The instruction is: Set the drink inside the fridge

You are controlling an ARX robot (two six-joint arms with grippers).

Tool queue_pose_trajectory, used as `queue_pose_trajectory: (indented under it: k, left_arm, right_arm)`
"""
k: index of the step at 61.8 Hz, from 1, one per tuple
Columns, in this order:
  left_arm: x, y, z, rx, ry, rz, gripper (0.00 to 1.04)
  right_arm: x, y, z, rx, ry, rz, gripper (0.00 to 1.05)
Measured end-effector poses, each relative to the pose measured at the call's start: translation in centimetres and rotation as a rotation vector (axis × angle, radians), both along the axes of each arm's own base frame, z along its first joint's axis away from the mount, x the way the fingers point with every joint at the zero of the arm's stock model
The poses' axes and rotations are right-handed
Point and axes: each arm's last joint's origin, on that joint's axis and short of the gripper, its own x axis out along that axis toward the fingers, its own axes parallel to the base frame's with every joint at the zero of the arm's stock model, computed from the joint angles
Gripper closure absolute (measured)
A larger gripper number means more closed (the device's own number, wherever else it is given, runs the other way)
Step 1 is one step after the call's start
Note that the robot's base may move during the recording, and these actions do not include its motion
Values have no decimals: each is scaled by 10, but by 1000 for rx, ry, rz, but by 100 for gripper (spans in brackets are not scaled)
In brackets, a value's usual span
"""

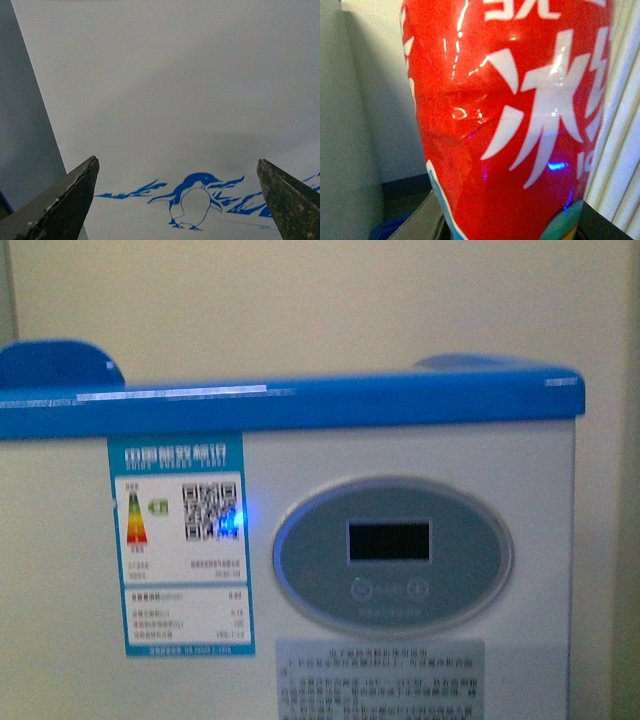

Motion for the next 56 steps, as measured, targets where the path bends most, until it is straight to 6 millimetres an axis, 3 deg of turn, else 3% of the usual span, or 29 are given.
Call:
queue_pose_trajectory:
  k: [56]
  left_arm:
    - [0,0,0,0,0,0,8]
  right_arm:
    - [0,0,0,0,-1,2,67]
